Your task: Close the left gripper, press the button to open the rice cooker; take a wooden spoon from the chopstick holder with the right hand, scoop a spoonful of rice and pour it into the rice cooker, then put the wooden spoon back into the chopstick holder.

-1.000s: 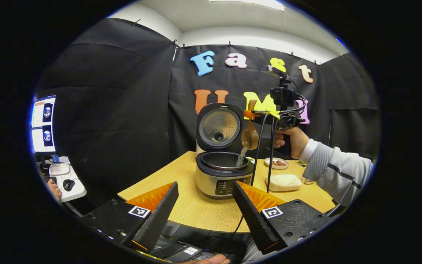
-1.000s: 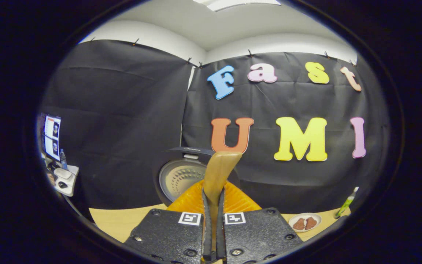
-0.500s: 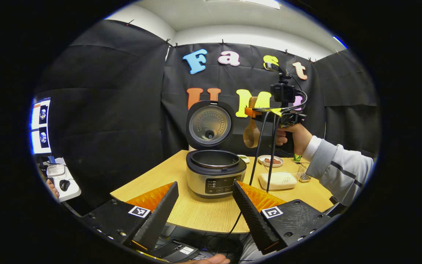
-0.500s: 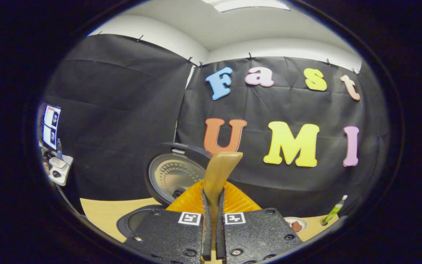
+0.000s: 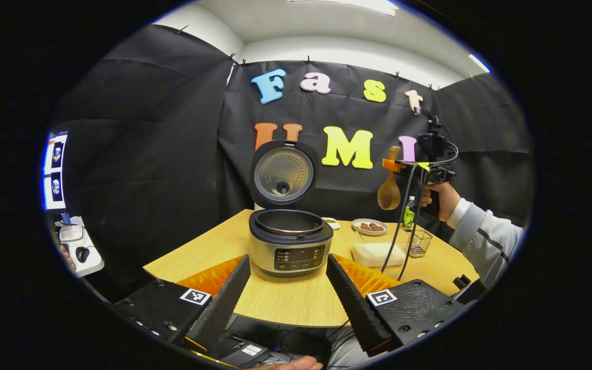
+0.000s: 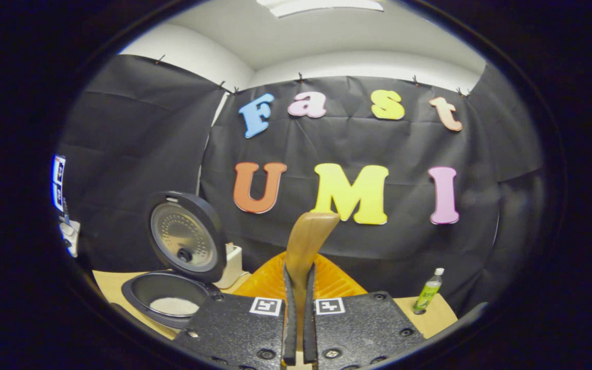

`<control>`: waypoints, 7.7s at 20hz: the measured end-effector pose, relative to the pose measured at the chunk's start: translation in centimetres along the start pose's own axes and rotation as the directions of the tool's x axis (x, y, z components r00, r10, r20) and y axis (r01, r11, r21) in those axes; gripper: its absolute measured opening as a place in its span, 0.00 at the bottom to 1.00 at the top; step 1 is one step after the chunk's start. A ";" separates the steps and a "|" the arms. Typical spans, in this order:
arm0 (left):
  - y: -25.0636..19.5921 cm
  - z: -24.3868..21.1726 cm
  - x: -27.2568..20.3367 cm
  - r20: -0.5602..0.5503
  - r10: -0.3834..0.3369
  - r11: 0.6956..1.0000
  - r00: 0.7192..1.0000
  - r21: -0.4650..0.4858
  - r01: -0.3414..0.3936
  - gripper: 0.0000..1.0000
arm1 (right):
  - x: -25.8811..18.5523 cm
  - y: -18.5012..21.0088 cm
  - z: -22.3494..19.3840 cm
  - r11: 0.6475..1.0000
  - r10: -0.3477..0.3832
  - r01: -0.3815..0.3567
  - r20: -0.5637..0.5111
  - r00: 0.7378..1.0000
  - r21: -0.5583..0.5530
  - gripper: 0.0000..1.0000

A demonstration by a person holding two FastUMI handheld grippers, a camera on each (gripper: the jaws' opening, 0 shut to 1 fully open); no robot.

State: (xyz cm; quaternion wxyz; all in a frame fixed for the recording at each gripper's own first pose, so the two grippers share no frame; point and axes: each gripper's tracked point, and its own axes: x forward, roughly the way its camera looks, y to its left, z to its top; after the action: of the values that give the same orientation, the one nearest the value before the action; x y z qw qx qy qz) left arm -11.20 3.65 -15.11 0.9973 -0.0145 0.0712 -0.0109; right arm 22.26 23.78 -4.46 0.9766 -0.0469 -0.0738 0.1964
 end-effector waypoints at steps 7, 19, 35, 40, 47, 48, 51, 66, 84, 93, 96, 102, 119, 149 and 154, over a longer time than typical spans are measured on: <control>-1.0 2.0 -0.5 0.054 -0.003 1.000 0.999 0.023 0.001 0.95 | -3.7 -11.7 -1.7 0.987 -0.147 0.148 -0.016 0.989 0.065 0.12; -0.9 9.1 -1.9 0.186 0.038 0.998 0.982 0.051 -0.048 0.95 | -5.0 -19.9 -8.1 0.958 -0.262 0.269 -0.077 0.962 0.101 0.15; -5.2 11.1 1.2 0.205 0.031 0.999 0.978 0.032 -0.038 0.95 | -4.0 -21.9 -11.8 0.933 -0.307 0.323 -0.120 0.944 0.157 0.99; -6.8 13.1 5.5 0.193 -0.003 0.999 0.981 0.053 -0.007 0.95 | -7.8 -20.3 -9.1 0.922 -0.352 0.366 -0.119 0.928 0.125 1.00; -8.4 18.1 10.4 0.228 -0.051 0.995 0.972 0.098 0.029 0.94 | -15.5 -15.6 -5.2 0.948 -0.301 0.302 -0.026 0.953 0.102 1.00; -8.2 19.0 11.2 0.245 -0.037 0.995 0.969 0.104 0.012 0.94 | -16.2 -15.0 -5.1 0.951 -0.291 0.292 -0.021 0.956 0.106 1.00; -7.9 20.8 14.2 0.254 -0.007 0.991 0.967 0.130 -0.027 0.94 | -18.3 -12.7 -4.9 0.967 -0.231 0.235 -0.045 0.972 0.099 1.00; 0.1 26.4 34.2 0.124 0.084 0.994 0.989 -0.081 -0.075 0.96 | -21.5 -12.3 -6.0 0.972 -0.218 0.220 -0.030 0.976 0.080 0.99; 3.3 21.9 35.2 0.115 0.169 0.984 0.979 0.042 -0.175 0.98 | -21.4 -14.1 -8.8 0.968 -0.238 0.244 -0.094 0.967 0.062 0.99; 0.7 17.0 30.4 0.044 0.185 0.981 0.982 0.059 -0.187 0.97 | -26.6 -13.7 -6.9 0.960 -0.276 0.278 -0.068 0.959 0.021 1.00; 0.0 13.6 29.1 0.010 0.179 0.982 0.984 0.061 -0.179 0.96 | -28.3 -13.6 -5.6 0.956 -0.294 0.294 -0.046 0.955 0.008 0.99; -1.7 7.1 26.9 -0.061 0.132 0.991 0.989 0.042 -0.130 0.96 | -30.8 -11.3 -3.4 0.956 -0.291 0.290 -0.012 0.957 -0.032 1.00; -1.9 0.5 25.1 0.135 0.132 0.987 0.982 0.075 -0.143 0.97 | -30.3 -7.5 -2.9 0.952 -0.304 0.304 0.007 0.953 -0.042 1.00; -8.1 3.0 16.5 0.025 0.152 0.987 0.988 0.054 -0.153 0.94 | -31.1 -9.4 -4.5 0.960 -0.280 0.280 -0.009 0.960 -0.019 1.00; -13.4 7.5 11.7 0.114 0.043 0.997 0.993 0.059 -0.050 0.94 | -31.9 -11.0 -3.7 0.949 -0.314 0.314 -0.001 0.949 0.002 1.00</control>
State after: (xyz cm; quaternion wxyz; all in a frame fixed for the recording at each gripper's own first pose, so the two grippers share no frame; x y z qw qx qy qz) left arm 1.16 -9.81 -8.97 0.9997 0.0175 0.0148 0.0111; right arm -2.14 1.02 -10.79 0.9955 -0.0338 -0.0798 0.0386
